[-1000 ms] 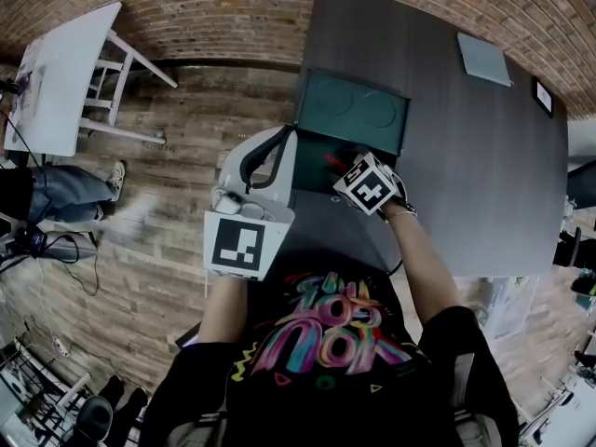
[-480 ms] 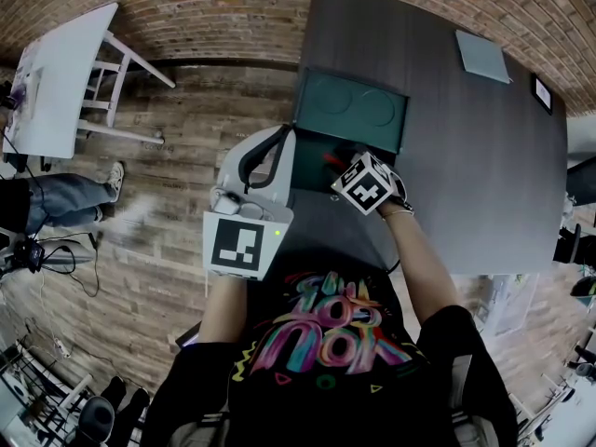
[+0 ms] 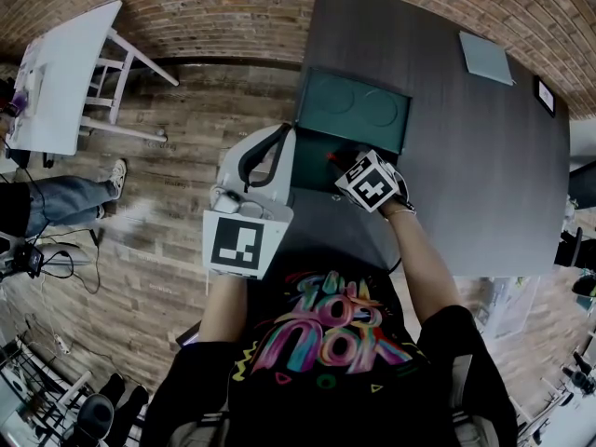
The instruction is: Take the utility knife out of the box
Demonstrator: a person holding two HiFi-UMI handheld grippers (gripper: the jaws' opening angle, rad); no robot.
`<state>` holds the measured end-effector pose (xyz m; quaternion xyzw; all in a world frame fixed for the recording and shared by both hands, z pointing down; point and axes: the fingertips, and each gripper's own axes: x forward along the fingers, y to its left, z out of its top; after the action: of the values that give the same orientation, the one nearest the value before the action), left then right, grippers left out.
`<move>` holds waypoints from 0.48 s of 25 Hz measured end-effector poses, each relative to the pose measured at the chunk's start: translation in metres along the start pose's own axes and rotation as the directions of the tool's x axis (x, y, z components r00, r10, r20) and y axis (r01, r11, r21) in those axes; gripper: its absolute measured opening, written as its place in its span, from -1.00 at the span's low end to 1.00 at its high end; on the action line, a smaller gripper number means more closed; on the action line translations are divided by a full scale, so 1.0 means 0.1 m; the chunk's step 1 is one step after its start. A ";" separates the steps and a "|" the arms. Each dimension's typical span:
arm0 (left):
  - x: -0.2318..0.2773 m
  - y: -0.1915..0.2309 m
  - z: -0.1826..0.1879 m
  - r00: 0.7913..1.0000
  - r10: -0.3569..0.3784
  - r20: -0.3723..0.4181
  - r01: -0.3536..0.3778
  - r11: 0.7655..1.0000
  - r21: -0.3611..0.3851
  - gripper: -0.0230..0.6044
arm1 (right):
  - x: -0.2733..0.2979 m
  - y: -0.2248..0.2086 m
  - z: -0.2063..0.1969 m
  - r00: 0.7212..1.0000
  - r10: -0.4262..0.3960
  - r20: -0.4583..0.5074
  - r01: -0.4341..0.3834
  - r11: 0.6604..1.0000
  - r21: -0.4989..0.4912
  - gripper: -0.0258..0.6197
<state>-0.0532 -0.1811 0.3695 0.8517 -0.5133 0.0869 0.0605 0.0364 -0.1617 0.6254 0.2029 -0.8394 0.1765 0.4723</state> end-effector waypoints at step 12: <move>-0.02 0.01 0.06 1.000 0.014 0.010 -0.014 1.000 0.009 -0.93 | -0.09 0.03 0.12 0.994 0.061 0.093 -0.067 0.995 0.071 -0.76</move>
<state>-0.0540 -0.1809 0.3633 0.8487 -0.5193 0.0854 0.0535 0.0307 -0.1629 0.6115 0.2009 -0.8591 0.2129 0.4199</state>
